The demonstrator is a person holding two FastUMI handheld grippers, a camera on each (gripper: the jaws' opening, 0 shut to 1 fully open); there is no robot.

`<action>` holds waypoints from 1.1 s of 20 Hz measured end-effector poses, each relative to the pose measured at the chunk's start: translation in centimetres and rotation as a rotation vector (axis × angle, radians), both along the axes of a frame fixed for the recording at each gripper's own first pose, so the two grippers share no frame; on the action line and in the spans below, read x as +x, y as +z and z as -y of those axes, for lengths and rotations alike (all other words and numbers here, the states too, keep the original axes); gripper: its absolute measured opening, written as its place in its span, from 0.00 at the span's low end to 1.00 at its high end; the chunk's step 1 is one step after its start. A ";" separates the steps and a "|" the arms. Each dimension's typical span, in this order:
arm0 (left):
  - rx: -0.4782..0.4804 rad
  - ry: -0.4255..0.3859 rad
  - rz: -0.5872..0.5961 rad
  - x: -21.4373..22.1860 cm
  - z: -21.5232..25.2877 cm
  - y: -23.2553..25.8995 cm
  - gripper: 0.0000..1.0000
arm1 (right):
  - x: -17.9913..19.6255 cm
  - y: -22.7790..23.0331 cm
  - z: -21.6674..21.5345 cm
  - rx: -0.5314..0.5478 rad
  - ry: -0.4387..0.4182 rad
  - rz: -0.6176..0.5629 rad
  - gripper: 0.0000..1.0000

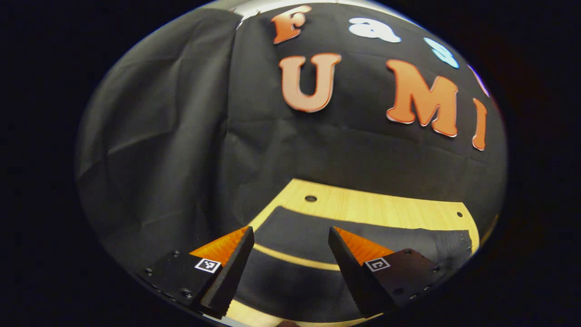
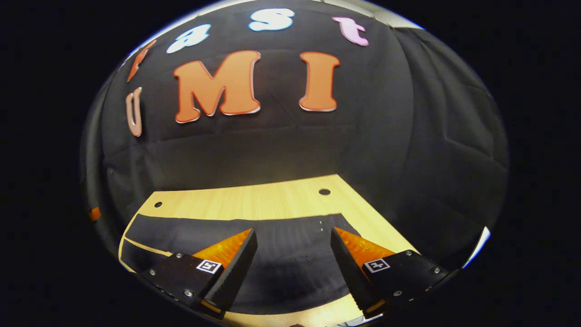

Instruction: Grasp the waist and the cuffs of the jeans and fold them to make the two legs overlap; first hold the waist and fold one-third of the jeans toward the cuffs, then hold the cuffs and fold the remaining one-third in the same direction to finish folding.

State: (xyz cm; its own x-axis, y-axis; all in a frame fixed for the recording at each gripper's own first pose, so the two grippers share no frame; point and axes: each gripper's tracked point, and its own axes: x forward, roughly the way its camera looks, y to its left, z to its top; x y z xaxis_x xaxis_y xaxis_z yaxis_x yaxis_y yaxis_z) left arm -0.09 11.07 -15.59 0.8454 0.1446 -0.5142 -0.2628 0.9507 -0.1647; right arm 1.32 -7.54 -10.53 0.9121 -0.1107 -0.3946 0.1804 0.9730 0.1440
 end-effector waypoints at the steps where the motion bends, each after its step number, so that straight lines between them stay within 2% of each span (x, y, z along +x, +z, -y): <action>1: -0.048 0.025 -0.060 -0.4 -0.7 -1.8 0.99 | 0.0 -1.2 0.6 0.037 -0.020 -0.040 0.98; 5: -0.202 0.102 -0.340 -2.6 -2.8 -9.0 0.98 | -1.6 -5.3 1.1 0.179 -0.058 -0.210 0.98; 8: -0.296 0.143 -0.485 -4.3 -3.3 -12.2 0.98 | -1.8 -7.0 1.4 0.204 -0.087 -0.275 0.98; 11: -0.386 0.164 -0.579 -4.3 -3.6 -14.1 0.98 | -2.5 -8.8 1.2 0.223 -0.117 -0.355 0.98; 14: -0.475 0.179 -0.697 -4.6 -3.7 -15.7 0.99 | -3.5 -10.7 0.5 0.288 -0.158 -0.415 0.99; 17: -0.616 0.193 -0.790 -6.2 -3.3 -17.7 0.98 | -4.9 -12.5 0.3 0.355 -0.201 -0.469 0.98; 22: -0.711 0.297 -0.879 -7.9 -2.7 -20.6 0.99 | -5.5 -15.8 2.9 0.436 -0.259 -0.578 0.98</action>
